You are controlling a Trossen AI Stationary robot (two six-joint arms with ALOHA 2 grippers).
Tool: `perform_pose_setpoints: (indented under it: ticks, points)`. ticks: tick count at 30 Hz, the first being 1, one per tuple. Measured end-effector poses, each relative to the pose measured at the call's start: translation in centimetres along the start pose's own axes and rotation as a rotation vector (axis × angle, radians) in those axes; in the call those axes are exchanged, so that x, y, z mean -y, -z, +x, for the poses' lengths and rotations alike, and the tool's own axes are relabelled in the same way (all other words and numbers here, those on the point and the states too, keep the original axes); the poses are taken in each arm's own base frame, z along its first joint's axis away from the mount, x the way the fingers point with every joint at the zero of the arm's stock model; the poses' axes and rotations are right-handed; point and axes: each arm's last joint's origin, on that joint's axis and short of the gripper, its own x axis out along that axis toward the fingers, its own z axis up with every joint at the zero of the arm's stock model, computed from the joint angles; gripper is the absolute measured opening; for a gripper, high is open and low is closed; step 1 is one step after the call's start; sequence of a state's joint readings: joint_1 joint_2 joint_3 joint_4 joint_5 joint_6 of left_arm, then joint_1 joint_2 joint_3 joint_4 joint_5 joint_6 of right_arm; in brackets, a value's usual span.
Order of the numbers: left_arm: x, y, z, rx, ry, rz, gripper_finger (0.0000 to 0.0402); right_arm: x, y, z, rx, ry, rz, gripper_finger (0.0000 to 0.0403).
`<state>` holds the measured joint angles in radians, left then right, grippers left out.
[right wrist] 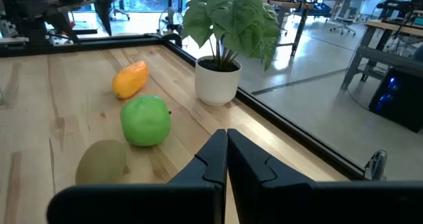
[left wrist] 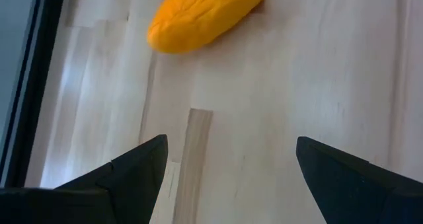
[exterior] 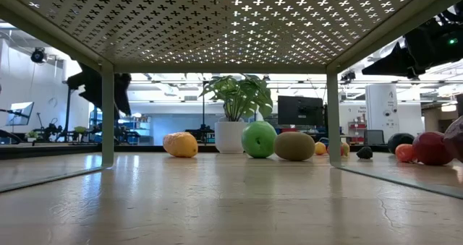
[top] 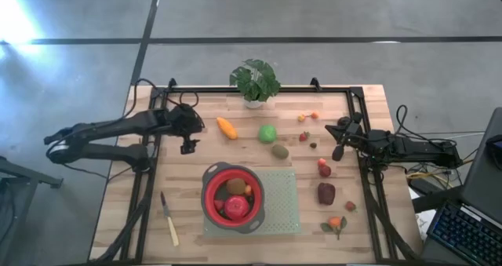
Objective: Pick & Place Fruit
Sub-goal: Put the mango into the red strainer
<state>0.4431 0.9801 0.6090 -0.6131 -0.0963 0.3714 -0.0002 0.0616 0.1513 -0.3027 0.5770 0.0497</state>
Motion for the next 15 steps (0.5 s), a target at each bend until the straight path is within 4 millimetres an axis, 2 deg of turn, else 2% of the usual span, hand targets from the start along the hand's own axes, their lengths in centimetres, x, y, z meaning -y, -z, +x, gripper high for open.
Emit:
perform_pose_setpoints:
  ticks: [6,15]
  points:
    - [-0.3,-0.9,0.8,-0.032,0.014,0.074,0.0337,0.0,0.0,0.0,0.0,0.0,0.0,0.0009]
    - [-1.3,-3.6,1.1,-0.033,0.025,0.212,0.0337,0.0,0.0,0.0,0.0,0.0,-0.001,0.0009]
